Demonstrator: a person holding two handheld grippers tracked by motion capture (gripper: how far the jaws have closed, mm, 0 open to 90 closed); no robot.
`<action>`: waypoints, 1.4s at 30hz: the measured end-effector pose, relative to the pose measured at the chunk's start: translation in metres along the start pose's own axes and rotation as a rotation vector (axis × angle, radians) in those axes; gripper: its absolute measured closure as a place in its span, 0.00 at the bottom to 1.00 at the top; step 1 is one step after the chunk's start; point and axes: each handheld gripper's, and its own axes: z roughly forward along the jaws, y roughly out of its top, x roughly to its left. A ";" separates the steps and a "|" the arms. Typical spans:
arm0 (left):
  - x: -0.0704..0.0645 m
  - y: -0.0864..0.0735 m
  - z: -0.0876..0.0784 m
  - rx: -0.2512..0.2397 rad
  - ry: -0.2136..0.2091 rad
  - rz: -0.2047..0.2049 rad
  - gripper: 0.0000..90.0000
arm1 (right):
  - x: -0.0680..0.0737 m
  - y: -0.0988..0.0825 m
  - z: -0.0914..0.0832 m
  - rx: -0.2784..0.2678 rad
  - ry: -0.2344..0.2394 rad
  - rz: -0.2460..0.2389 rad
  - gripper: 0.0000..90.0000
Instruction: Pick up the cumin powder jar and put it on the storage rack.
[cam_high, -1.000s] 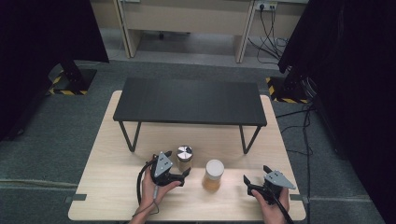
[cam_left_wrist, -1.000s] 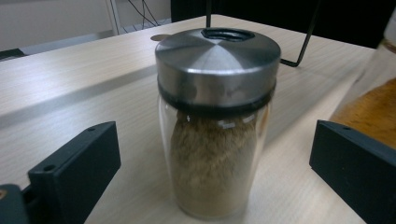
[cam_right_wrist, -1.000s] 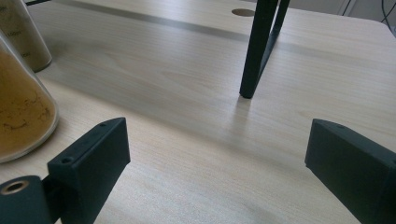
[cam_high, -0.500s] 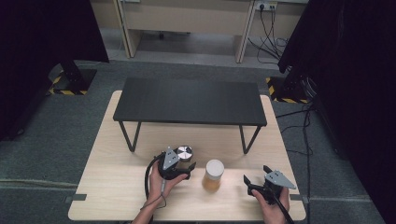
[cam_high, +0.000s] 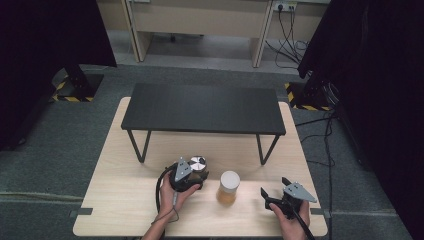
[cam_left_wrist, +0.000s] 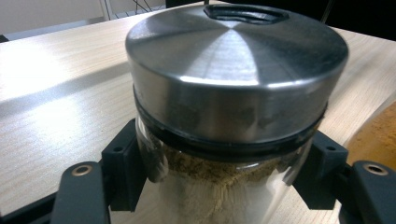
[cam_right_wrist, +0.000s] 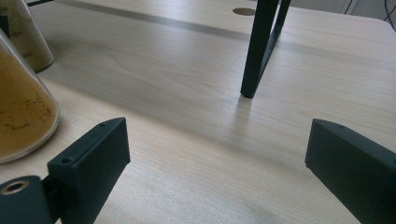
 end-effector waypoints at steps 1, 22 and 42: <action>0.000 0.000 0.000 0.000 0.000 0.000 0.33 | 0.000 0.000 0.000 0.002 0.000 0.000 0.07; -0.003 0.020 -0.030 -0.020 -0.021 0.007 0.33 | 0.001 0.001 0.001 0.007 -0.002 -0.008 0.07; 0.007 0.122 -0.117 -0.125 0.022 0.003 0.33 | 0.001 0.001 0.001 0.007 -0.002 -0.005 0.07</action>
